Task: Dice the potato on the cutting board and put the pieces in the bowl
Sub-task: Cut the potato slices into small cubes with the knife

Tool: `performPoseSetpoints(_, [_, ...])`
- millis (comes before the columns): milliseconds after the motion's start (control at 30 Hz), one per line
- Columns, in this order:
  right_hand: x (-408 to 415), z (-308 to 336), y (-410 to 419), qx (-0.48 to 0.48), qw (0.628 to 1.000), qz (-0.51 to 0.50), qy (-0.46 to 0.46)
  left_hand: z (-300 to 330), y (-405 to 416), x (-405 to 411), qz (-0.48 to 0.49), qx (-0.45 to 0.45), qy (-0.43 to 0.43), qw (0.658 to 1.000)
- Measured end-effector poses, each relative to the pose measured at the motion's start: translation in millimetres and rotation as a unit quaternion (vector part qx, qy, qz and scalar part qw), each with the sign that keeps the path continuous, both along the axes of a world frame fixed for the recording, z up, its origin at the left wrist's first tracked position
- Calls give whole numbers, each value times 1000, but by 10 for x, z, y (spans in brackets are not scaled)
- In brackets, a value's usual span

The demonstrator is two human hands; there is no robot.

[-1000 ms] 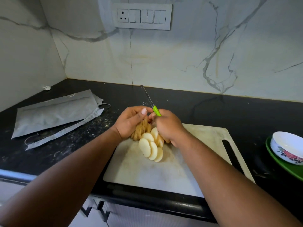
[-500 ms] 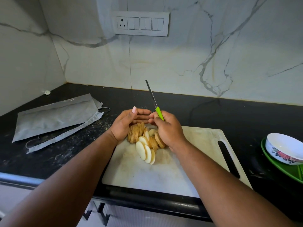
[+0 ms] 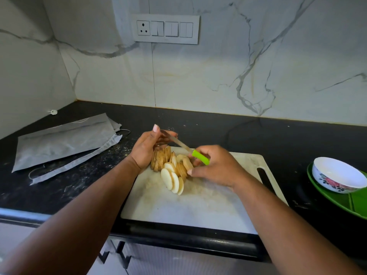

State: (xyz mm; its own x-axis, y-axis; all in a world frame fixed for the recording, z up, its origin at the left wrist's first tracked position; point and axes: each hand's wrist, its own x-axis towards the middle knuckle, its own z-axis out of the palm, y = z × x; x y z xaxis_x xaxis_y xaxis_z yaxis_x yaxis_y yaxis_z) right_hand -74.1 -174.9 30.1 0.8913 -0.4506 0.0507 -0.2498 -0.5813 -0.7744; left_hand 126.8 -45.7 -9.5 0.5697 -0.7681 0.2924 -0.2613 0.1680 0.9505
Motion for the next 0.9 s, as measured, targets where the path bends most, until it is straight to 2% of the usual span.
performPoseSetpoints(133, [31,-87,14,-64,998,-11,9,40,4,-57,85,17,10,996])
performPoseSetpoints(300, [29,-131,-112,-91,994,-64,-22,154,-8,-169,179,6,-43,983])
performPoseSetpoints(400, [-102,-101,-315,-52,994,-94,-38,244,13,-264,252,-12,-179,951])
performPoseSetpoints(467, [-258,-55,-510,14,996,-82,-38,323,51,-465,272,-41,-315,908])
performPoseSetpoints(533, [-431,20,-675,86,995,-40,3,393,83,-757,225,-47,-468,853])
performPoseSetpoints(600, [-556,86,-798,78,995,-21,61,436,70,-1071,135,-1,-565,814])
performPoseSetpoints(667, [-634,78,-869,66,994,-46,73,436,-54,-1355,58,125,-570,810])
performPoseSetpoints(733, [-674,19,-887,56,993,-96,45,389,-225,-1567,27,233,-538,810])
performPoseSetpoints(833, [-757,-62,-814,15,988,-155,9,283,-484,-1644,36,281,-476,833])
performPoseSetpoints(900, [-812,-107,-750,-4,986,-164,-7,233,-637,-1621,40,301,-462,833])
